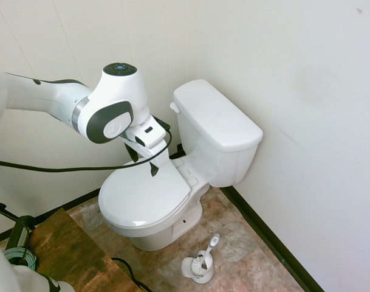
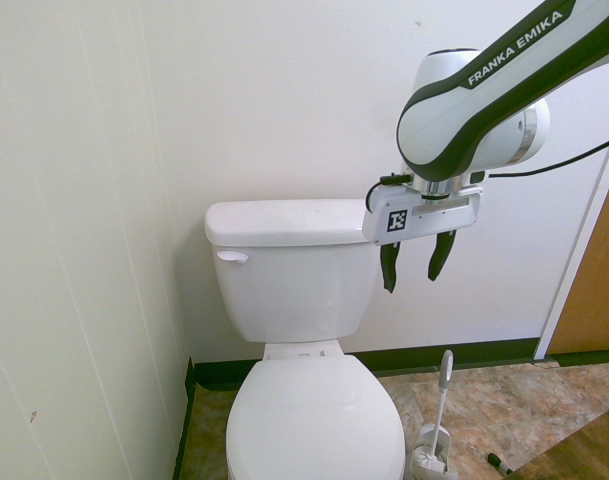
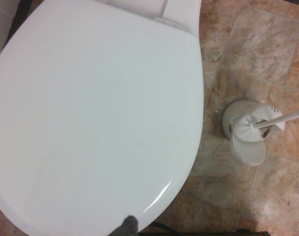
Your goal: Flush the toilet
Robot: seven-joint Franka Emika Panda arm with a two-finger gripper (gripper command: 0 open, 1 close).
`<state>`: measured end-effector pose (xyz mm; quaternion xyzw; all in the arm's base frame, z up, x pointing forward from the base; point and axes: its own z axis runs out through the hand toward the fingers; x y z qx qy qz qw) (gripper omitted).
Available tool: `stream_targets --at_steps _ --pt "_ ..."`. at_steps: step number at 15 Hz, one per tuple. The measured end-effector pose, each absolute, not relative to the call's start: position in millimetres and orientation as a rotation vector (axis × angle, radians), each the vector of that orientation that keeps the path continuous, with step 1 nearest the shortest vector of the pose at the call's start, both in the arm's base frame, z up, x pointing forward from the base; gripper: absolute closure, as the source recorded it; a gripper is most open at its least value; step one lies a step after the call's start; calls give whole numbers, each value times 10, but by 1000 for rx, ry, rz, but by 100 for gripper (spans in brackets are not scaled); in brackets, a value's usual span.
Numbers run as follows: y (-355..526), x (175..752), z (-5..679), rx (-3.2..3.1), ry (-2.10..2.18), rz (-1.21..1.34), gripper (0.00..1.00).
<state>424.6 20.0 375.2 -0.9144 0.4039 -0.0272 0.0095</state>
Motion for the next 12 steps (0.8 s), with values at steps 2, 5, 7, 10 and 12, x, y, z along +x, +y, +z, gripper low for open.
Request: stream_targets --at_steps 2,5,7,10,12 --pt "206 4251 3736 -2852 1264 -77 0" --pt "315 4393 3775 -2857 1242 -97 0" --pt "485 4661 3880 -2855 1212 -133 0" --pt "740 5145 4020 -2852 1179 -198 0" --pt "884 5429 4055 -2844 1136 -232 0"
